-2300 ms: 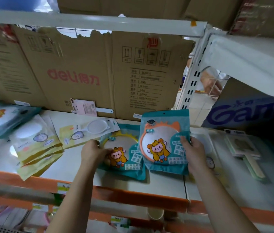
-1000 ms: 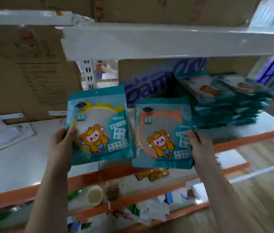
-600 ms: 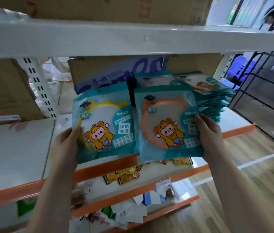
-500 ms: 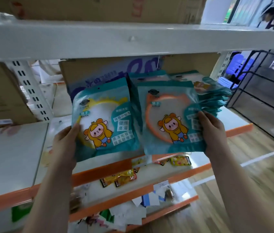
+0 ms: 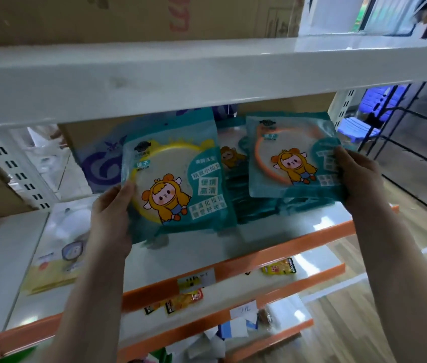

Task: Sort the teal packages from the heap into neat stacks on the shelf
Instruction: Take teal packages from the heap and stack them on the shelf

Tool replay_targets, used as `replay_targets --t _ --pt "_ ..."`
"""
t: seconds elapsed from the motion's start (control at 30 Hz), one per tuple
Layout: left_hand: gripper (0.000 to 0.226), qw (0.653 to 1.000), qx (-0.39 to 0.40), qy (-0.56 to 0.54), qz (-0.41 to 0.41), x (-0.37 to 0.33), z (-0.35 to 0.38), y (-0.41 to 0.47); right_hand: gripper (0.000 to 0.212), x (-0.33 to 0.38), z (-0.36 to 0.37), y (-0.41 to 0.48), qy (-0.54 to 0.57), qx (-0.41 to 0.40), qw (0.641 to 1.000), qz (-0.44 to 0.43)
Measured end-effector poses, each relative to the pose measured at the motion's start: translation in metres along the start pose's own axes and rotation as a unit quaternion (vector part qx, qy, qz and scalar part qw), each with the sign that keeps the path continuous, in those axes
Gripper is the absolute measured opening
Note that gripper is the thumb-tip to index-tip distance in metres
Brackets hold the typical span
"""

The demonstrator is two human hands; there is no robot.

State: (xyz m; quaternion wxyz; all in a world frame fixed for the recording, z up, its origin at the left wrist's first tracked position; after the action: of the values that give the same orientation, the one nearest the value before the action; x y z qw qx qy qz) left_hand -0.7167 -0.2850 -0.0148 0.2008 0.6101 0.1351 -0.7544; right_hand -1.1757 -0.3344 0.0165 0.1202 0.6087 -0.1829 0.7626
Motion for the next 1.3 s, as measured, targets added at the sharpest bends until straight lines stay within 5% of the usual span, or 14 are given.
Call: replay_targets --t 0.13,0.33,0.73,1.03,1.3 --pt "0.014 1.0 -0.008 -0.003 0.021 0.002 0.022 -0.01 0.036 0.019 0.0 0.033 -0.013 0.081 0.997 0.002" --pt "0.016 0.998 -0.035 -0.004 0.049 0.002 0.057 -0.045 0.014 0.044 0.001 0.088 -0.054 0.136 0.989 0.019" --pt "0.017 0.994 -0.091 -0.006 0.057 0.01 0.076 -0.086 0.033 0.059 -0.016 0.161 -0.32 -0.005 0.943 -0.088" --pt "0.012 0.994 -0.092 -0.016 0.063 0.008 0.076 -0.083 0.034 0.048 -0.014 0.167 -0.338 -0.048 0.935 -0.093" --pt "0.012 0.992 -0.102 0.005 0.073 0.002 0.084 -0.077 0.028 0.042 -0.022 0.162 -0.308 -0.001 0.946 -0.102"
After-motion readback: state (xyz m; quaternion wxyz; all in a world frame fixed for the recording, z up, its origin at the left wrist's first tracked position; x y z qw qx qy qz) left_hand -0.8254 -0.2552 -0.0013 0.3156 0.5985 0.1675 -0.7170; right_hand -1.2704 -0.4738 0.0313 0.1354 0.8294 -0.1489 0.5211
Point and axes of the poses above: each hand's wrist, its own y-axis towards the middle knuckle, its own z-axis out of the palm, x = y × z, the point moved 10 cm from there along y, towards the middle knuckle, and after that the axes turned 10 degrees about z, right-handed, at the moved point
